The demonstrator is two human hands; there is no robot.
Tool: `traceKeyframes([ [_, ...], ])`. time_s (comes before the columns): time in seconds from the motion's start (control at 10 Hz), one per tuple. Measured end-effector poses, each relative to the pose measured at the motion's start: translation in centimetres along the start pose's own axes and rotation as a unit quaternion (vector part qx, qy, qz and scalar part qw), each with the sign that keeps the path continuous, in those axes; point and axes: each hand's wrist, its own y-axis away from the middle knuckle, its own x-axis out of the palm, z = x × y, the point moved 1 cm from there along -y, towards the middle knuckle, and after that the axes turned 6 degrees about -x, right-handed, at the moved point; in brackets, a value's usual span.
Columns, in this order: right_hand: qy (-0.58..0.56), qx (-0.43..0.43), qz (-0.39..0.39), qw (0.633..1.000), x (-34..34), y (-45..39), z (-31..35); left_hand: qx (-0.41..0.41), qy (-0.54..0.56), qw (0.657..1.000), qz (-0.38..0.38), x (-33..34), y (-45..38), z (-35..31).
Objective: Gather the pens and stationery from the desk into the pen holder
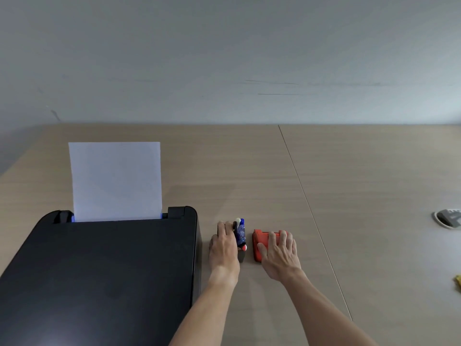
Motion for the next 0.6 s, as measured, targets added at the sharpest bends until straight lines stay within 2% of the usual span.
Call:
traceKeyframes([
  [0.2, 0.008, -0.010, 0.002, 1.000, -0.3, 0.0, -0.4, 0.001, 0.037, 0.999, 0.004, 0.3, 0.4, 0.5],
  [0.3, 0.027, -0.008, -0.031, 0.999, -0.5, 1.2, -0.5, -0.007, 0.051, 0.999, 0.002, 0.8, 1.0, 1.6],
  [0.4, 0.025, 0.013, -0.038, 0.999, -0.9, 3.3, -0.7, -0.010, 0.096, 0.995, 0.023, 0.0, 2.5, 2.2],
  [0.5, 0.017, 0.040, -0.020, 0.999, -0.7, 5.9, -0.7, -0.004, 0.126, 0.992, -0.001, -0.7, 5.2, 2.6],
  [0.6, 0.008, 0.051, -0.029, 0.998, -0.6, 8.2, -0.3, 0.011, 0.136, 0.990, 0.024, -1.5, 8.4, 2.2],
])
